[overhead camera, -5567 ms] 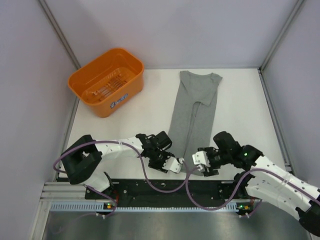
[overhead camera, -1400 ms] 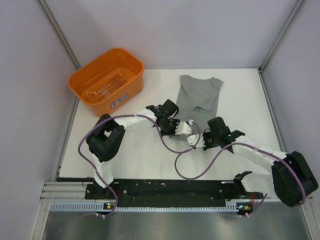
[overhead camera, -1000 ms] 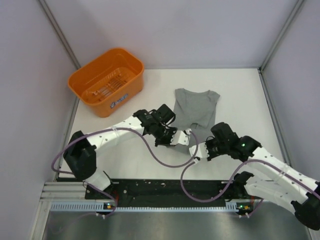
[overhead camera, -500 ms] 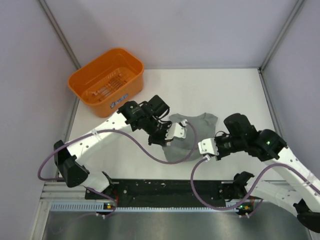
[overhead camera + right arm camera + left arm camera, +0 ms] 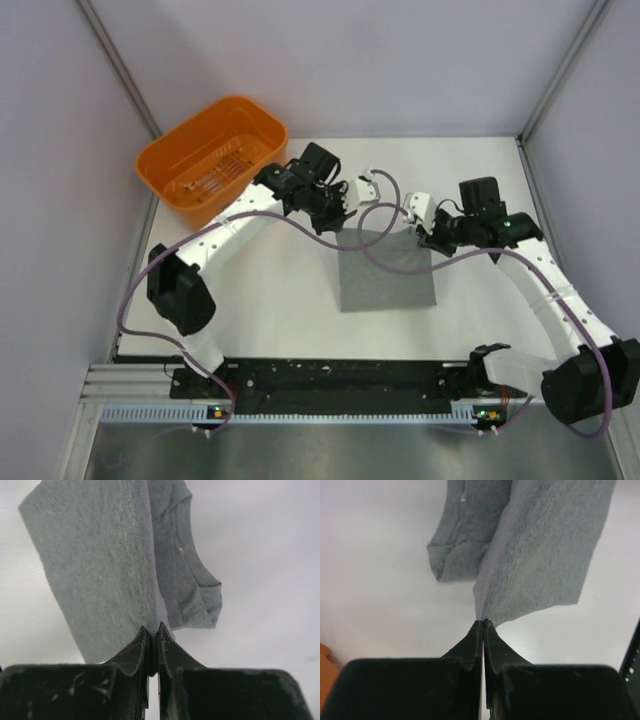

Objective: Fold and stack the t-shirts
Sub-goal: Fold the long partially folded tshirt into a neat square

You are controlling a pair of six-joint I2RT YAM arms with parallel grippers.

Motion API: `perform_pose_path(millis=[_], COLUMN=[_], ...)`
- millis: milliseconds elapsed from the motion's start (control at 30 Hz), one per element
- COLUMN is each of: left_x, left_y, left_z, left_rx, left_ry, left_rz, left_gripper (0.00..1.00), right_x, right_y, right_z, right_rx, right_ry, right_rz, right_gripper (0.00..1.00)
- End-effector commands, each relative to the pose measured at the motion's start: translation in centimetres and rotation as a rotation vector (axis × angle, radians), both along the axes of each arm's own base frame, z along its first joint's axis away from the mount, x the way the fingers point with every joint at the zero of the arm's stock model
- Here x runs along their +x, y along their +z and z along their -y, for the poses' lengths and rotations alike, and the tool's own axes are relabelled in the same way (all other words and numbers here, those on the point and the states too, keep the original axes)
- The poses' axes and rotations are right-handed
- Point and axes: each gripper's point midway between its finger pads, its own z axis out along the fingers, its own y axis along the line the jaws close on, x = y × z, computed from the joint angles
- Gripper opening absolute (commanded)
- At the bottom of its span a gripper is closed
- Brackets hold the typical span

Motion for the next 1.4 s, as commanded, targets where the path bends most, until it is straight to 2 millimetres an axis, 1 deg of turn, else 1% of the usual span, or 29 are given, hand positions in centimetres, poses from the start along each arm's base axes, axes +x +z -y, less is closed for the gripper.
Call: perform_pose_path(millis=[0, 67, 100, 133, 267, 333, 367, 433, 567, 633, 667, 733, 800, 833, 867, 900, 933, 967, 1033, 1100, 1133, 1200, 1233, 1267, 1300, 1333, 1367], left_x=[4.6, 6.1, 6.8, 7.6, 9.8, 10.6, 10.7, 11.0, 11.7, 12.3, 12.6, 13.6, 14.8, 15.6, 16.2, 17.1, 17.4, 17.7, 17.4, 16.3, 15.6, 14.0, 13.0, 11.8, 11.0, 10.1, 9.4], left_y=[0.1, -0.9, -1.8, -1.9, -4.4, -5.5, -6.4, -7.4, -9.0, -9.6, -9.9, -10.7, -11.0, -11.1, -11.1, -10.4, -10.3, -9.3, -8.0, -7.0, -6.1, -4.8, -4.5, -4.9, -4.9, -5.3, -5.9], left_z=[1.8, 2.0, 2.2, 2.2, 1.9, 1.8, 1.9, 2.1, 2.5, 2.6, 2.7, 2.7, 2.7, 2.6, 2.6, 2.5, 2.2, 2.3, 1.9, 1.6, 1.8, 1.7, 2.0, 2.4, 2.8, 3.3, 3.7], left_rx=[-0.02, 0.001, 0.015, 0.016, 0.054, 0.072, 0.083, 0.088, 0.098, 0.104, 0.107, 0.117, 0.124, 0.129, 0.135, 0.133, 0.144, 0.134, 0.111, 0.085, 0.055, 0.009, -0.013, -0.035, -0.057, -0.071, -0.077], left_ry=[0.064, 0.091, 0.105, 0.125, 0.195, 0.214, 0.214, 0.214, 0.229, 0.243, 0.251, 0.276, 0.307, 0.326, 0.343, 0.363, 0.374, 0.39, 0.408, 0.419, 0.411, 0.399, 0.377, 0.344, 0.332, 0.305, 0.284], left_rz=[0.06, 0.048, 0.03, 0.024, -0.03, -0.039, -0.052, -0.063, -0.073, -0.063, -0.057, -0.035, 0.001, 0.025, 0.044, 0.073, 0.081, 0.096, 0.09, 0.074, 0.074, 0.066, 0.055, 0.022, 0.004, -0.018, -0.039], left_gripper=[0.0, 0.0, 0.0, 0.0, 0.0, 0.0, 0.0, 0.0, 0.0, 0.01, 0.08, 0.21, 0.32, 0.38, 0.44, 0.47, 0.47, 0.48, 0.48, 0.49, 0.49, 0.48, 0.48, 0.47, 0.46, 0.46, 0.46], right_x=[4.9, 6.1, 6.8, 7.4, 9.8, 11.0, 11.5, 12.4, 13.5, 14.4, 14.8, 16.0, 17.2, 17.9, 18.6, 19.2, 19.8, 20.1, 20.2, 19.6, 19.0, 17.4, 16.4, 15.4, 14.5, 13.6, 12.8], right_y=[0.0, -1.0, -1.5, -1.9, -3.9, -5.0, -5.6, -6.6, -8.7, -9.2, -9.4, -9.6, -9.9, -9.8, -9.9, -9.8, -9.4, -8.9, -7.4, -5.8, -5.4, -5.2, -5.4, -6.1, -6.6, -7.4, -8.1], right_z=[0.5, 1.1, 1.4, 1.5, 2.0, 2.4, 2.7, 3.0, 2.9, 3.3, 3.5, 4.1, 4.6, 4.8, 5.1, 5.6, 6.2, 6.8, 6.8, 6.6, 6.3, 5.3, 4.9, 4.7, 4.6, 4.6, 4.6], right_rx=[0.062, 0.048, 0.042, 0.035, 0.028, 0.016, 0.01, 0.003, 0.002, -0.004, -0.009, -0.005, 0.015, 0.029, 0.039, 0.049, 0.061, 0.077, 0.147, 0.226, 0.265, 0.346, 0.373, 0.381, 0.389, 0.389, 0.392], right_ry=[-0.112, -0.159, -0.178, -0.186, -0.231, -0.262, -0.283, -0.306, -0.353, -0.4, -0.422, -0.484, -0.556, -0.592, -0.642, -0.7, -0.782, -0.861, -0.942, -0.992, -1.009, -1.023, -1.022, -1.037, -1.058, -1.078, -1.101], right_rz=[0.02, 0.007, 0.006, 0.004, -0.01, -0.021, -0.027, -0.046, -0.112, -0.119, -0.119, -0.114, -0.123, -0.126, -0.138, -0.146, -0.151, -0.162, -0.204, -0.262, -0.299, -0.388, -0.429, -0.469, -0.499, -0.527, -0.551], right_gripper=[0.0, 0.0, 0.0, 0.0, 0.0, 0.0, 0.0, 0.0, 0.0, 0.02, 0.06, 0.16, 0.31, 0.37, 0.39, 0.4, 0.4, 0.4, 0.45, 0.48, 0.49, 0.5, 0.5, 0.5, 0.5, 0.51, 0.54])
